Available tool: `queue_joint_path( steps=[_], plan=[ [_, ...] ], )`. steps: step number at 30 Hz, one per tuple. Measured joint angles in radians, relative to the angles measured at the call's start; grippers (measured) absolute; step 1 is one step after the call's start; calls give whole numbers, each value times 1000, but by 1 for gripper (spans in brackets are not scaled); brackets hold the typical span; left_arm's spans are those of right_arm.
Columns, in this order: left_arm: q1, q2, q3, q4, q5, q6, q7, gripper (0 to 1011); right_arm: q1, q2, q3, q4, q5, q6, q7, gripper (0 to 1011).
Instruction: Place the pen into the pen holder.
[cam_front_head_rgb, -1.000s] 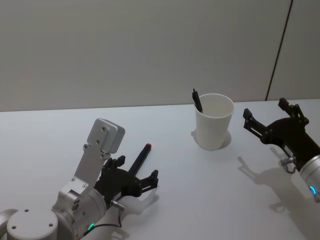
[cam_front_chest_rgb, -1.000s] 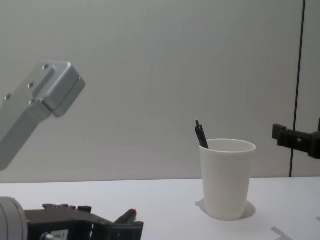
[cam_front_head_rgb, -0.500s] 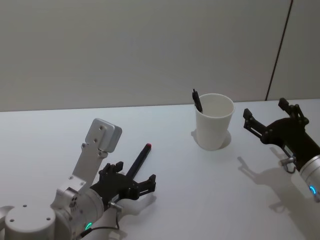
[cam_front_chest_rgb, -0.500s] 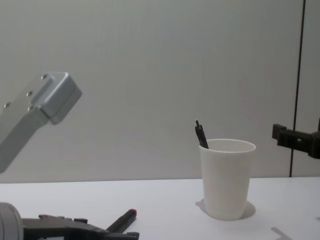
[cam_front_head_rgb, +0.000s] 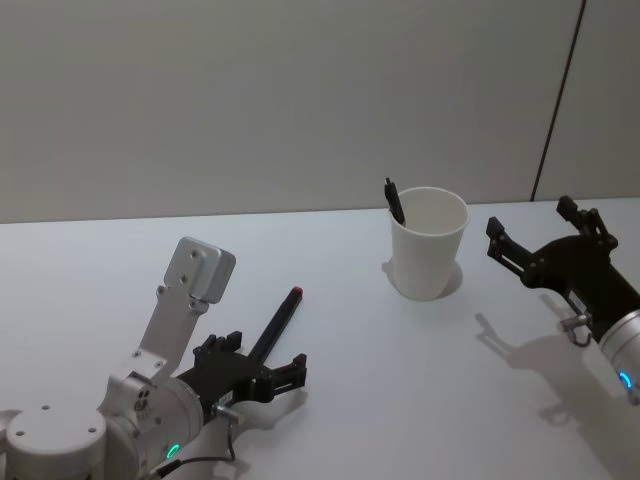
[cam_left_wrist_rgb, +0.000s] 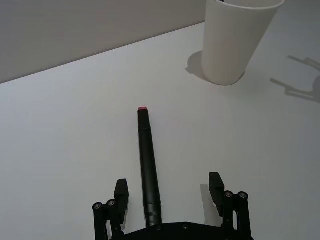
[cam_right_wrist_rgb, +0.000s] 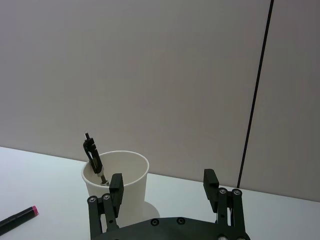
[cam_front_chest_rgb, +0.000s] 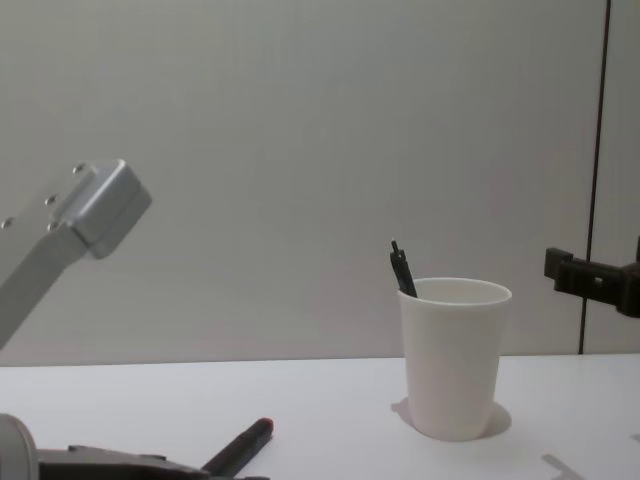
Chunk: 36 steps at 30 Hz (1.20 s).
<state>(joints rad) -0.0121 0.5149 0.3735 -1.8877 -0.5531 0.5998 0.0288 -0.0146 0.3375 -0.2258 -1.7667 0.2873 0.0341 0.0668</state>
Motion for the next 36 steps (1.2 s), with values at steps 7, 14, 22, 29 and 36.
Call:
queue_joint_path(
  steps=[7,14,22,29,36],
  plan=[
    [0,-3,-1,2,4,9,1,1001,0,0,0,0,0,0,0,1001],
    [-3,-6,2,4,27,20,-3,1001,0,0,0,0,0,0,0,1001],
    [-5,-11,4,4,52,33,-2,1001,0,0,0,0,0,0,0,1001],
    [-4,-17,4,4,59,39,10,1001,0,0,0,0,0,0,0,1001],
    [-1,-23,1,6,58,41,21,1001,0,0,0,0,0,0,0,1001]
  ],
)
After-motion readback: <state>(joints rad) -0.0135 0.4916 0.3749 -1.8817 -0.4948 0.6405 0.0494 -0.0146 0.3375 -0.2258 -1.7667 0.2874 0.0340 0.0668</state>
